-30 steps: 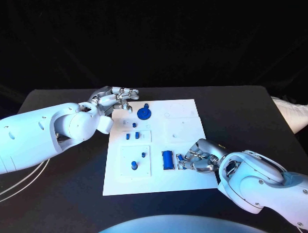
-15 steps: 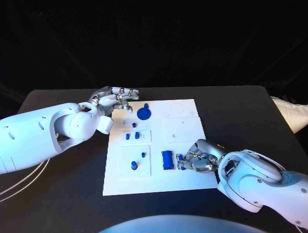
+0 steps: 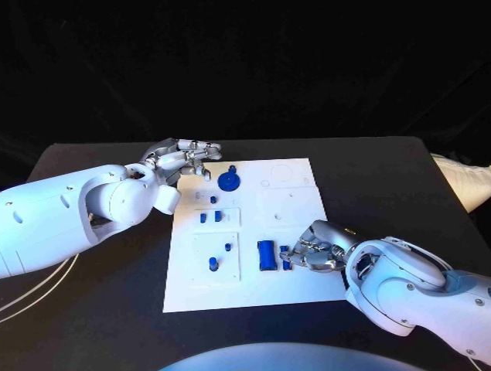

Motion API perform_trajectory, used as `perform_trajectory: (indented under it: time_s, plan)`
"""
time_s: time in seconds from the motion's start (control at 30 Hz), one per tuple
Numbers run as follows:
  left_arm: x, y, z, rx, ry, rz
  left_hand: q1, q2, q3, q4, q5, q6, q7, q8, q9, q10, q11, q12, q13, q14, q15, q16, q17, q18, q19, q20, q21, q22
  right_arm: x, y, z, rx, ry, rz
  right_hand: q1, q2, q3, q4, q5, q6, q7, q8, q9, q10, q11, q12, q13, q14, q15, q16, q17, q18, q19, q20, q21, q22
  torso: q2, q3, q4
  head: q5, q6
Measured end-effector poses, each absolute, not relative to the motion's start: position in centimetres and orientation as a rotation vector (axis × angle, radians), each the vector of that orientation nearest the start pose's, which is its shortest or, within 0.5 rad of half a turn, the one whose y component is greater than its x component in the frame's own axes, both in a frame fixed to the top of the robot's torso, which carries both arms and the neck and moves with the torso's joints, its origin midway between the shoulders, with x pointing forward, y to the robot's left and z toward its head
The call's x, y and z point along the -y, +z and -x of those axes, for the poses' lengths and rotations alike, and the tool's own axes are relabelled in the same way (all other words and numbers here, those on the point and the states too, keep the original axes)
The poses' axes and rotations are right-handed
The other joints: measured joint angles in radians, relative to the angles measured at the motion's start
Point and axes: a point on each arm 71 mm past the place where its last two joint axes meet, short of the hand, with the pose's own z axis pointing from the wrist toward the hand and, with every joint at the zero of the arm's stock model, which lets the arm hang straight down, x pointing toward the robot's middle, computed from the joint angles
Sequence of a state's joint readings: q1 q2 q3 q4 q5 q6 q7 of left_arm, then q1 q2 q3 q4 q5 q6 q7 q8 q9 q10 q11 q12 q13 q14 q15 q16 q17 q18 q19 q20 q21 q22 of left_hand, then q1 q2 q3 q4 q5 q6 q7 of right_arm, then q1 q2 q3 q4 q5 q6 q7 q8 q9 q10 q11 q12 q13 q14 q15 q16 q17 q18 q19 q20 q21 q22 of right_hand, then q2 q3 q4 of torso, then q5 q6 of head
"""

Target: Assemble the parts on the task board

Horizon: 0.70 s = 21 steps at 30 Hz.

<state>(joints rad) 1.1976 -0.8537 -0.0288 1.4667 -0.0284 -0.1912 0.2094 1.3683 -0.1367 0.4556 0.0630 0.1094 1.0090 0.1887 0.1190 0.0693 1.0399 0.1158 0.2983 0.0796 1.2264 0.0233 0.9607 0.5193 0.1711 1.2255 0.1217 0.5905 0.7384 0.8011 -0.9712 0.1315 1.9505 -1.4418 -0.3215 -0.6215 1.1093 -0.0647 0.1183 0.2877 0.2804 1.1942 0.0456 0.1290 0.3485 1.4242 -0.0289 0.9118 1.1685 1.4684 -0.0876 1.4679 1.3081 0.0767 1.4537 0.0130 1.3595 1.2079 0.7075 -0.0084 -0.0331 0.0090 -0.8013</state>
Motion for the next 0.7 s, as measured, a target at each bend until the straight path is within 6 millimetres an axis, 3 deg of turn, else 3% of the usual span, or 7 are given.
perform_trajectory:
  time_s: [0.47, 0.53, 0.7]
  plan:
    - [-22.44, -19.09, -49.73, -1.617, -1.490, 1.174, 0.000, 0.000, 0.000, 0.000, 0.000, 0.000, 0.000, 0.000, 0.000, 0.000, 0.000, 0.000, 0.000, 0.000, 0.000, 0.000, 0.000, 0.000, 0.000, 0.000, 0.000, -0.001, 17.32, -25.21, -35.13, -2.024, 0.557, -0.244, 0.000, 0.000, -0.017, -0.011, 0.000, 0.000, 0.000, 0.000, 0.001, 0.000, 0.000, 0.000, 0.005, 0.000, 0.000, 0.000, 0.000, 0.000, 0.000, 0.000, 0.000, 0.000, 0.000, 0.0007, -0.0010, 0.002, -0.002]
    - [-22.44, -19.09, -49.73, -1.618, -1.490, 1.174, 0.000, 0.000, 0.000, 0.000, 0.000, 0.000, 0.000, 0.000, 0.000, 0.000, 0.000, 0.000, 0.000, 0.000, 0.000, 0.000, 0.000, 0.000, 0.000, 0.000, 0.000, -0.001, 17.43, -25.21, -35.14, -2.023, 0.554, -0.244, 0.026, 0.010, -0.024, -0.019, -0.002, 0.000, 0.000, 0.000, 0.001, 0.000, 0.000, 0.000, 0.005, 0.000, 0.000, 0.000, 0.000, 0.000, 0.000, 0.000, -0.002, 0.000, 0.000, 0.0007, -0.0010, 0.003, -0.002]
    - [-22.44, -19.10, -49.74, -1.618, -1.490, 1.173, 0.000, 0.000, 0.000, 0.000, 0.000, 0.000, 0.000, 0.000, 0.000, 0.000, 0.000, 0.000, 0.000, 0.000, 0.000, 0.000, -0.001, 0.000, 0.000, 0.000, 0.000, -0.001, 17.64, -25.26, -35.23, -2.019, 0.546, -0.240, 0.157, -0.001, -0.014, -0.107, -0.115, 0.000, 0.000, -0.001, 0.002, 0.000, 0.000, -0.014, 0.001, 0.000, 0.000, 0.000, 0.000, 0.000, 0.000, 0.000, -0.006, -0.006, 0.000, 0.0007, -0.0012, 0.002, 0.000]
